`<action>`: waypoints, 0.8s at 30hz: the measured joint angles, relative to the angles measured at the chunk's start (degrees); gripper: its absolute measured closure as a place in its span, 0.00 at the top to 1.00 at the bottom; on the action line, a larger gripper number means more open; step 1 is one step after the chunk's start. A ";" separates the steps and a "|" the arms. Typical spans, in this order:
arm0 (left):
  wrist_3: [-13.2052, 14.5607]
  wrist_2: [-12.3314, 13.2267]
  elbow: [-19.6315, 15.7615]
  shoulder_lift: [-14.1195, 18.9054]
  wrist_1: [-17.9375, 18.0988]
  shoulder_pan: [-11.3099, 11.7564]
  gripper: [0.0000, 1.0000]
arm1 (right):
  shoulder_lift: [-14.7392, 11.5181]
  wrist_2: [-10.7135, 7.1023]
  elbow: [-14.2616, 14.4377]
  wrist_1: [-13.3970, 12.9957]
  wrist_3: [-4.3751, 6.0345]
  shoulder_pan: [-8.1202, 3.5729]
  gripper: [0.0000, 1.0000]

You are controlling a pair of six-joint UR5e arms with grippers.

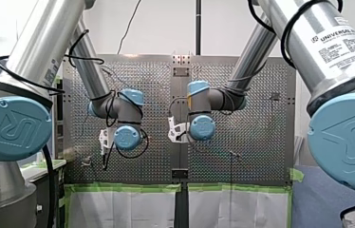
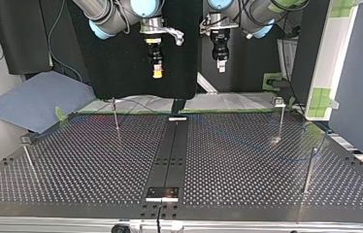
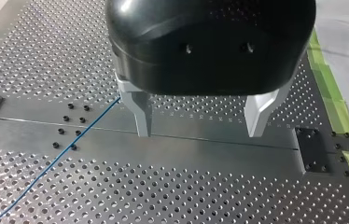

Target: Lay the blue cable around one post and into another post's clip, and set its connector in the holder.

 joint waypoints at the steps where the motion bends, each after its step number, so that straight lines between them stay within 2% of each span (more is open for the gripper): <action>1: -0.09 0.02 0.00 -0.01 0.01 -0.01 1.00 | 0.00 -0.43 0.00 -0.02 0.13 0.00 0.99; 7: -0.07 0.61 0.00 -0.03 0.70 -0.08 1.00 | 0.00 -1.66 -0.04 0.30 0.10 -0.12 0.99; 13: -0.09 0.98 0.00 -0.04 1.14 -0.10 1.00 | 0.00 -1.80 0.00 1.24 -0.40 -0.14 0.99; 24: -0.10 1.02 0.00 -0.05 1.18 -0.10 1.00 | 0.00 -1.81 0.02 1.36 -0.46 -0.15 0.99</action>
